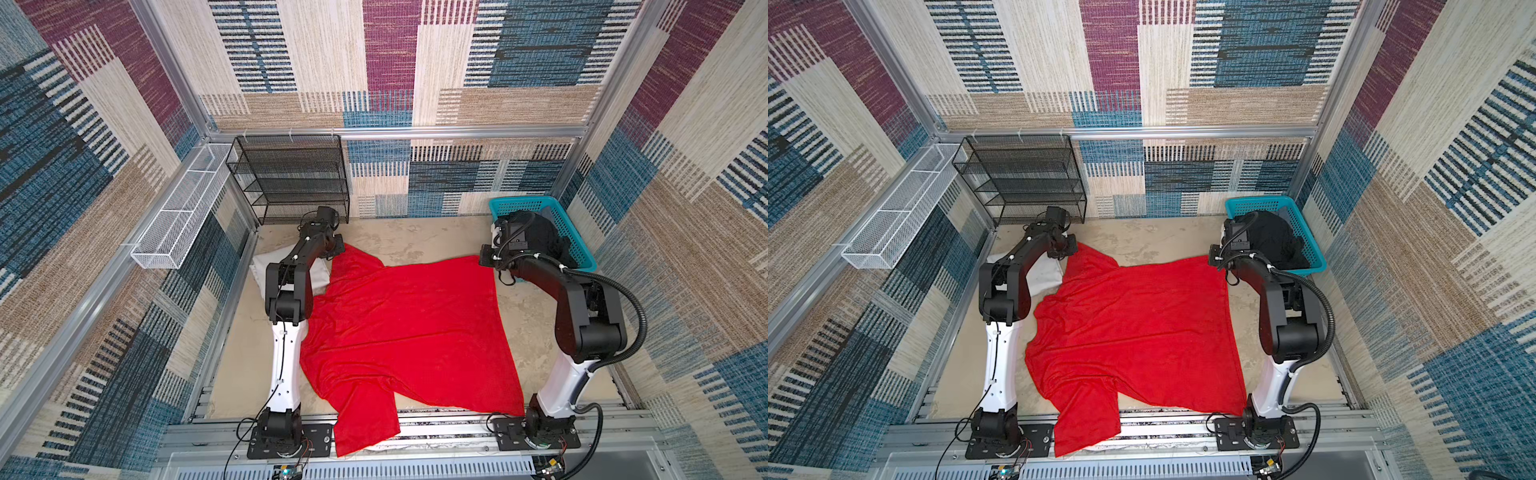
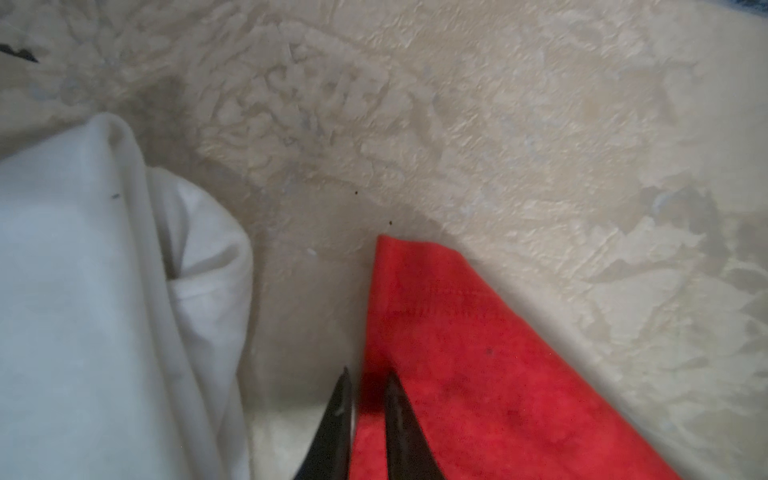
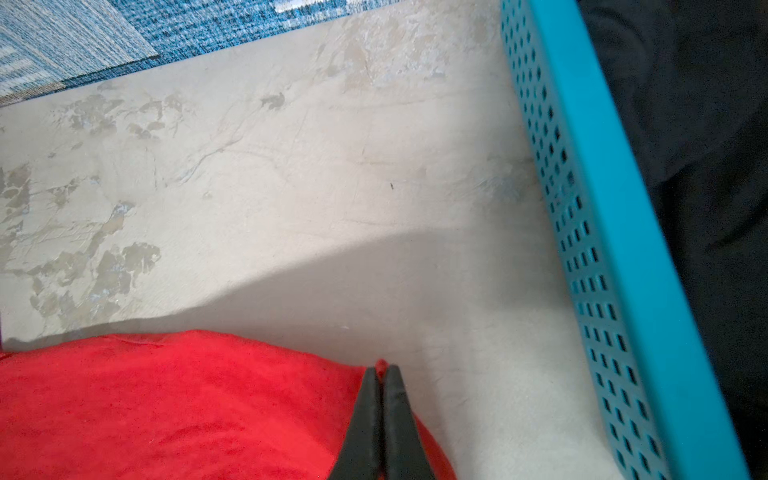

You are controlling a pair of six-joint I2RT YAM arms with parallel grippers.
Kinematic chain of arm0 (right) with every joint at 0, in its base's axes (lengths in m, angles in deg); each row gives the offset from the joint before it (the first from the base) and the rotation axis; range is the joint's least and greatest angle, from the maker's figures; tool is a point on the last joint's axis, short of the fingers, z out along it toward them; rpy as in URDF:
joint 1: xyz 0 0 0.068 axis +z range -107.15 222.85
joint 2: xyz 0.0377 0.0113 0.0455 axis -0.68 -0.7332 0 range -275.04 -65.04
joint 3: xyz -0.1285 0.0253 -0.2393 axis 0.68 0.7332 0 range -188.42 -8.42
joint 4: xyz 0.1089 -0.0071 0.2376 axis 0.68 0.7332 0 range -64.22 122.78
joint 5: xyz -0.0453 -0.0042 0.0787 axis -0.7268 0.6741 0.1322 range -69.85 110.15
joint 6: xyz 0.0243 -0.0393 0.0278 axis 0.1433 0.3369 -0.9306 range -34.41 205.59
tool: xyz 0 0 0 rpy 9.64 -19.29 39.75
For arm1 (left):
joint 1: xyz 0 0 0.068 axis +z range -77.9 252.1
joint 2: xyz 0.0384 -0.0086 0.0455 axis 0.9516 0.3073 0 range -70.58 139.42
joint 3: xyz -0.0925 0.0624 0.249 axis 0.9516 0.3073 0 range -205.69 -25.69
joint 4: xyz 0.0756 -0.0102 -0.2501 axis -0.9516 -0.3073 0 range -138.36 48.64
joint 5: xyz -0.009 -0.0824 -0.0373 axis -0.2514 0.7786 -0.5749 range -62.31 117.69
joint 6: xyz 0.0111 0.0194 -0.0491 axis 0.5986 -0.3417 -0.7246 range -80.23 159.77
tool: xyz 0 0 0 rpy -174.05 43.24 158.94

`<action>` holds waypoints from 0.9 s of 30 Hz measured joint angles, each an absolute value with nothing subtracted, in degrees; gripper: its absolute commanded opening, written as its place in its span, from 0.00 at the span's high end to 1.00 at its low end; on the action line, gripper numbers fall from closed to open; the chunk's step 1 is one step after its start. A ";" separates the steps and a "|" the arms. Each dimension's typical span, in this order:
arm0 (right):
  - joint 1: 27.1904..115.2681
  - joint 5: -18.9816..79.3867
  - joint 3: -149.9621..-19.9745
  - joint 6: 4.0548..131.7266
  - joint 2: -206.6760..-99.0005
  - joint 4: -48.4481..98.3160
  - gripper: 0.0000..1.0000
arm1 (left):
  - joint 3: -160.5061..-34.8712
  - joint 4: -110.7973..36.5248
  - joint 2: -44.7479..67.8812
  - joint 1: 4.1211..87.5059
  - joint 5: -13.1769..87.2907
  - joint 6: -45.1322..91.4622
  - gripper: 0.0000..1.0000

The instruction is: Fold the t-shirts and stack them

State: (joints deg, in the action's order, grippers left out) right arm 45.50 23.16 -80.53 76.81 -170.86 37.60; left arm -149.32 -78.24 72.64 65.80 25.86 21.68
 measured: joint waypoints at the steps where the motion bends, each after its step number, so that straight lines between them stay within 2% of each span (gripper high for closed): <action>1: 45.50 23.16 -80.53 76.81 -170.86 37.60 1.00 | -149.21 -77.98 72.64 65.82 26.49 21.44 0.92; 4: 45.50 23.18 -80.53 76.81 -170.84 37.60 1.00 | -148.82 -77.23 72.58 65.80 27.67 20.55 1.00; 11: 45.50 23.20 -80.53 77.08 -170.81 37.62 1.00 | -144.73 -73.67 70.37 65.71 29.51 19.30 1.00; 16: 45.50 23.20 -80.53 77.25 -170.70 37.62 1.00 | -134.59 -71.38 62.17 65.62 31.02 18.91 1.00; 21: 45.50 23.61 -80.53 77.21 -170.05 37.62 1.00 | -129.69 -66.50 53.47 66.02 31.65 18.95 1.00; 27: 45.50 24.58 -79.77 76.73 -168.98 37.64 1.00 | -123.60 -64.89 49.19 66.19 32.59 18.95 1.00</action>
